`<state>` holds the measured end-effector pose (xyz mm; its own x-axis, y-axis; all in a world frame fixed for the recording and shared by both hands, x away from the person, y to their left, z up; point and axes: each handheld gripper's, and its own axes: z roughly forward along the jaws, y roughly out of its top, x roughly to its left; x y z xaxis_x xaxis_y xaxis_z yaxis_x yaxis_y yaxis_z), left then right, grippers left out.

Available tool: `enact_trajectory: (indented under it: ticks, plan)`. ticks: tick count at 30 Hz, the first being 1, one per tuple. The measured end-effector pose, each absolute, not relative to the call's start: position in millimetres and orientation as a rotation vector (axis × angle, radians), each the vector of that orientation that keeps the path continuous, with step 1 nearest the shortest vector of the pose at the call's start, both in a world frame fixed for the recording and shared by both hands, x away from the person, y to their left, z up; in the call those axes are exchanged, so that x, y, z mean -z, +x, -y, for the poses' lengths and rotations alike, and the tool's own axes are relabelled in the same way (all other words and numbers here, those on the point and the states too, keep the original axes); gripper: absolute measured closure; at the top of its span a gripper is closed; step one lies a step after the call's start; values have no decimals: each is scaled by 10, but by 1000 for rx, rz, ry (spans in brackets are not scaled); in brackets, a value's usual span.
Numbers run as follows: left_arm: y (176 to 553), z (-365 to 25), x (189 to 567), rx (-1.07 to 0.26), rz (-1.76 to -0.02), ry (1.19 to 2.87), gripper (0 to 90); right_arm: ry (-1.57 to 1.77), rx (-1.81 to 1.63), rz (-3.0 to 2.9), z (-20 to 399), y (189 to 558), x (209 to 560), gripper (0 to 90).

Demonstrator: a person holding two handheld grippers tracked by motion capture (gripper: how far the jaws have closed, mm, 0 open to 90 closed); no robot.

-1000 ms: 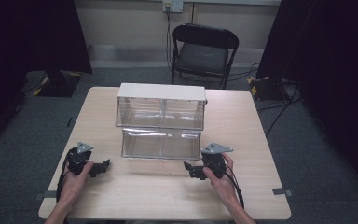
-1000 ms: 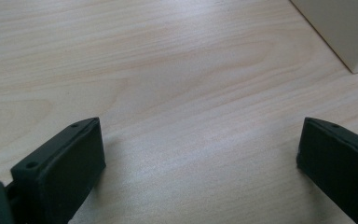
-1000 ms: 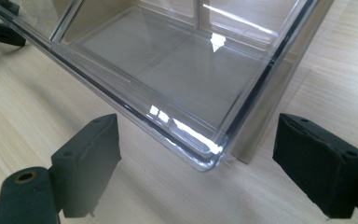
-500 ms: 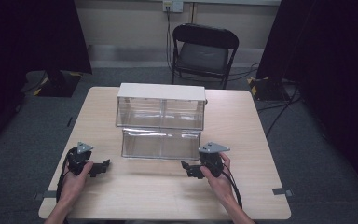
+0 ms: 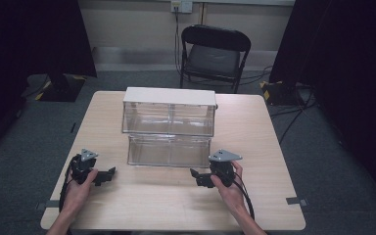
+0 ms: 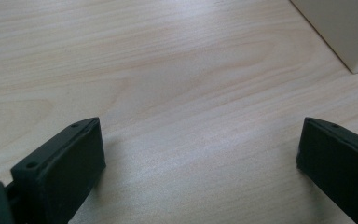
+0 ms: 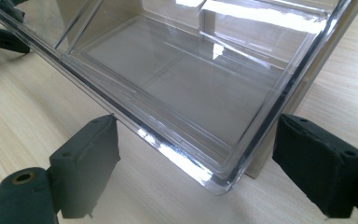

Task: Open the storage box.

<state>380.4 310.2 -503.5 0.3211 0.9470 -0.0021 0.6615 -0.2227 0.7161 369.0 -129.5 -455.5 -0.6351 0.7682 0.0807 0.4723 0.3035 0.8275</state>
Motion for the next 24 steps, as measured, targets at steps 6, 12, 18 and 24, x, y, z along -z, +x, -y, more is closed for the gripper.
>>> enact_trajectory:
  ticks: [6, 12, 18, 24]
  plan:
    - [3804, -3102, 5035, -594, -1415, 1971, 3, 1116, -1259, -2245, 1298, 3683, 4544, 138]
    - [3804, -3102, 5035, -595, -1415, 1972, 3, 1114, -1266, -2240, 1300, 3677, 4534, 138]
    - [3804, -3102, 5035, -594, -1414, 1971, 3, 1111, -1262, -2241, 1300, 3668, 4514, 137]
    - [3804, -3102, 5035, -594, -1414, 1971, 3, 1106, -1250, -2238, 1292, 3663, 4509, 138]
